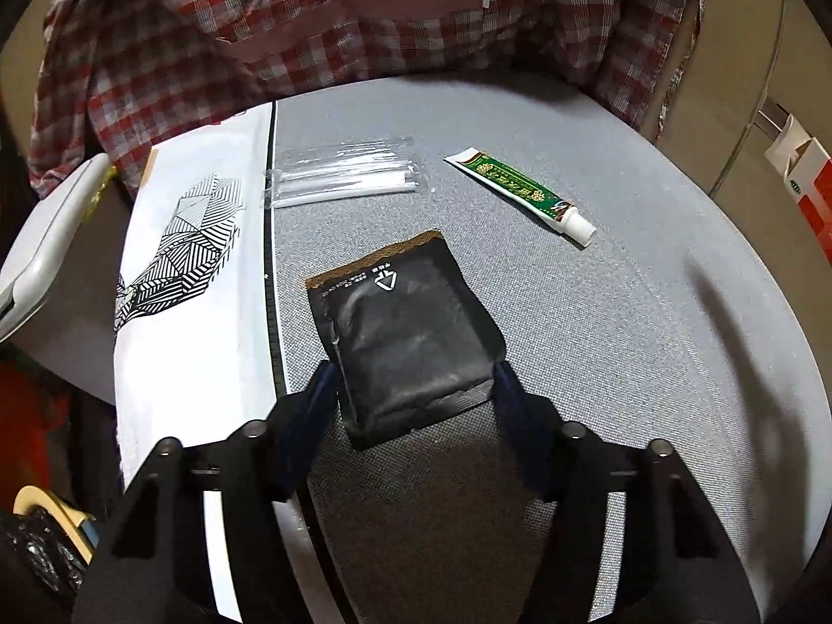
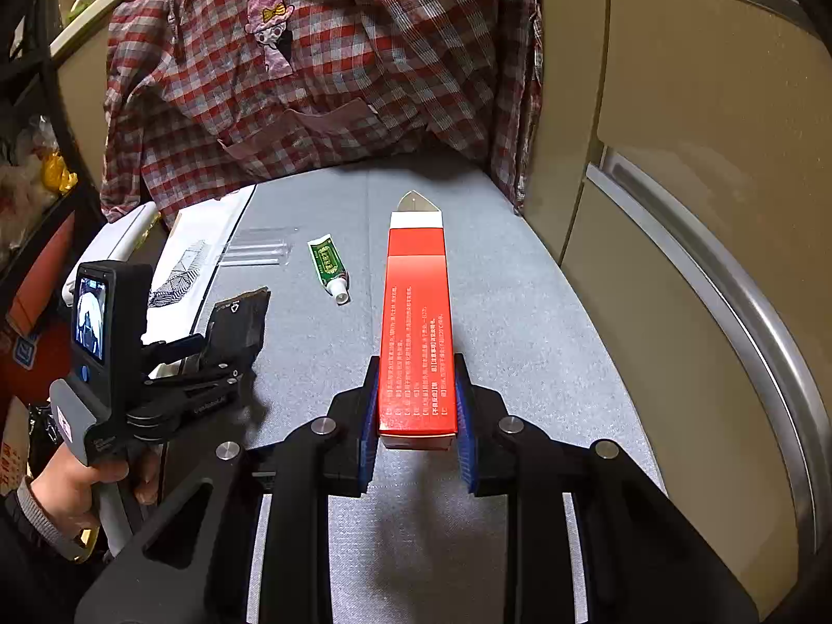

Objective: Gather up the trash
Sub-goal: 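Grasp the black packet with the left gripper while the right gripper holds the red box, then carry the black packet and red box over the bin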

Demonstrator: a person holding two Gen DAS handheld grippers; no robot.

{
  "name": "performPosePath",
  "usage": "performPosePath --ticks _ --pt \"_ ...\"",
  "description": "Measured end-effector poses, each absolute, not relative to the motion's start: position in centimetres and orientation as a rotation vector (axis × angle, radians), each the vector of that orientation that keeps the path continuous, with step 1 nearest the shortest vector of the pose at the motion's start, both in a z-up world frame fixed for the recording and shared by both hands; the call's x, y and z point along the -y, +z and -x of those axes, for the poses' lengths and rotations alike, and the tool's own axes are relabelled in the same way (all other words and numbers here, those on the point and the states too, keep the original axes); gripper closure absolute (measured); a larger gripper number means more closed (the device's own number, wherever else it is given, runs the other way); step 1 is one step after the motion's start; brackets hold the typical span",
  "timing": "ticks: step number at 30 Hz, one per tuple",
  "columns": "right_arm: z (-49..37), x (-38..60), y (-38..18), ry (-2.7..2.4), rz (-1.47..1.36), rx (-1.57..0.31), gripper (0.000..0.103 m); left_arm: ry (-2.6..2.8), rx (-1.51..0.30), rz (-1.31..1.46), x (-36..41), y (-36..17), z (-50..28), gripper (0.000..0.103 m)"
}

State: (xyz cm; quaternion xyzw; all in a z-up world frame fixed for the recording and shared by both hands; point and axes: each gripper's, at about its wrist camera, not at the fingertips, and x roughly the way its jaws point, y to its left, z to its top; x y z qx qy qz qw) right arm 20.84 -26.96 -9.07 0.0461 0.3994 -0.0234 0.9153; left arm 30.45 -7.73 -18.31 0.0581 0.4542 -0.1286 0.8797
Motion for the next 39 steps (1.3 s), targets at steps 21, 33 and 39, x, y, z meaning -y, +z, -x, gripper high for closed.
performPosePath --ticks 21,33,39 --pt "-20.0 26.9 -8.3 -0.052 -0.076 -0.796 0.078 -0.257 -0.841 -0.033 5.2 -12.6 -27.4 0.086" --pt "-18.1 24.8 -7.3 -0.023 -0.050 -0.774 0.078 -0.196 -0.793 -0.036 2.3 -7.8 -20.3 0.086" --pt "-16.2 21.8 -5.5 0.053 -0.052 -0.749 0.078 -0.147 -0.757 -0.018 -0.1 -5.5 -15.9 0.086"
